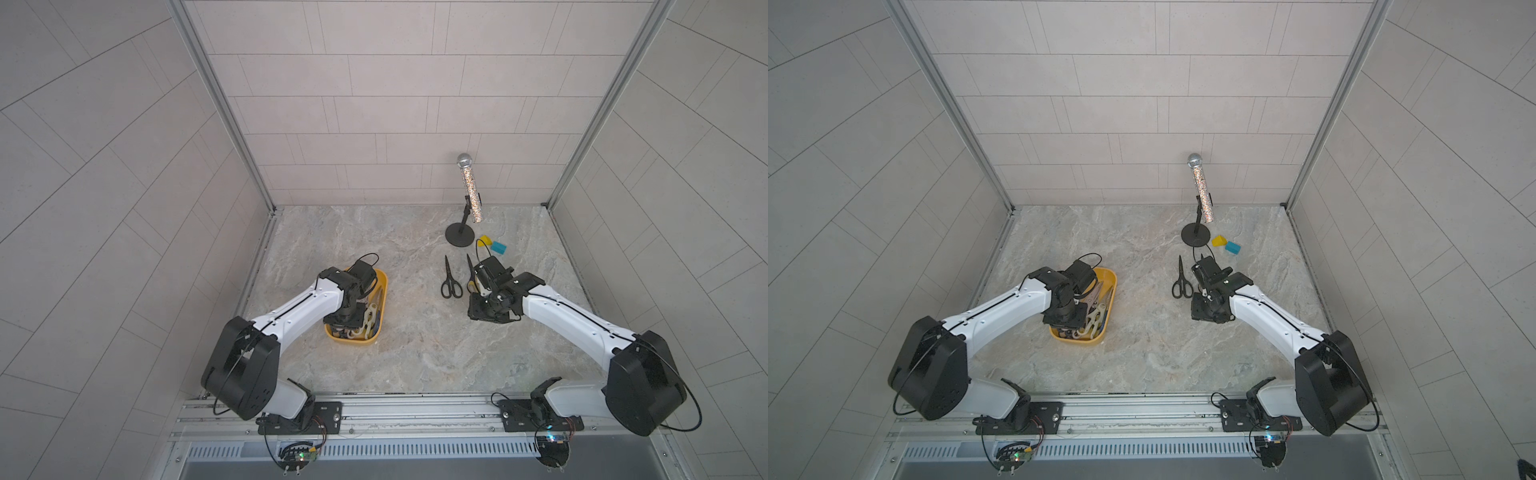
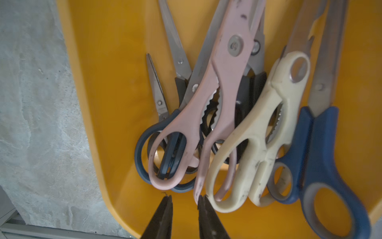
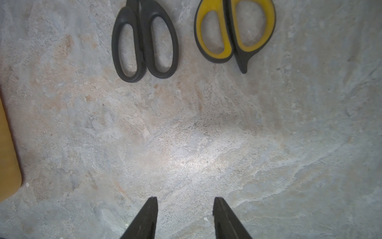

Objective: Take the scissors out of the storage box
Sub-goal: Pick up the scissors from the storage box.

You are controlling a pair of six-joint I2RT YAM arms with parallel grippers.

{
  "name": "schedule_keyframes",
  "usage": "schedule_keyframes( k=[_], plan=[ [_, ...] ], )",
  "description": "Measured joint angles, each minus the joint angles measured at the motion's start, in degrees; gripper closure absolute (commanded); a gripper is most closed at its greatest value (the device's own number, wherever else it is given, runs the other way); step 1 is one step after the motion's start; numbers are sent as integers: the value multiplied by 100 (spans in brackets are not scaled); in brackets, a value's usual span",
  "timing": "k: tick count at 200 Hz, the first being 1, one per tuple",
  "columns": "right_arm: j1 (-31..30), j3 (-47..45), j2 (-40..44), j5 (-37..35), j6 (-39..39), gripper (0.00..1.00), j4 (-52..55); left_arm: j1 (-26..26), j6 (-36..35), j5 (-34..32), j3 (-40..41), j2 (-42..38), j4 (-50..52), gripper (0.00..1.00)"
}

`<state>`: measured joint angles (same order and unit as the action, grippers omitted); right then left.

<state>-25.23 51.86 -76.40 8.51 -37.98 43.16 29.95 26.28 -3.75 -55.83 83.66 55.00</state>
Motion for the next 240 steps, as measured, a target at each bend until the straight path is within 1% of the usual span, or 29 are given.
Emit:
schedule_keyframes(
  k=[23,59,86,124,164,214,240],
  plan=[
    [0,0,0,-31,26,52,20,68,2,11,-7,105,-111,72],
    [0,0,0,-109,94,52,66,181,7,42,-31,476,-289,72],
    [0,0,0,-144,157,52,92,201,7,42,-31,568,-350,73],
    [0,68,0,-170,216,52,142,201,26,-26,-24,605,-439,81],
    [0,118,0,-225,251,52,179,201,26,-70,0,608,-501,100],
    [0,118,0,-280,264,52,229,201,17,-153,0,566,-374,100],
    [0,118,0,-280,264,52,232,195,17,-339,-9,334,-114,100]
  ],
)
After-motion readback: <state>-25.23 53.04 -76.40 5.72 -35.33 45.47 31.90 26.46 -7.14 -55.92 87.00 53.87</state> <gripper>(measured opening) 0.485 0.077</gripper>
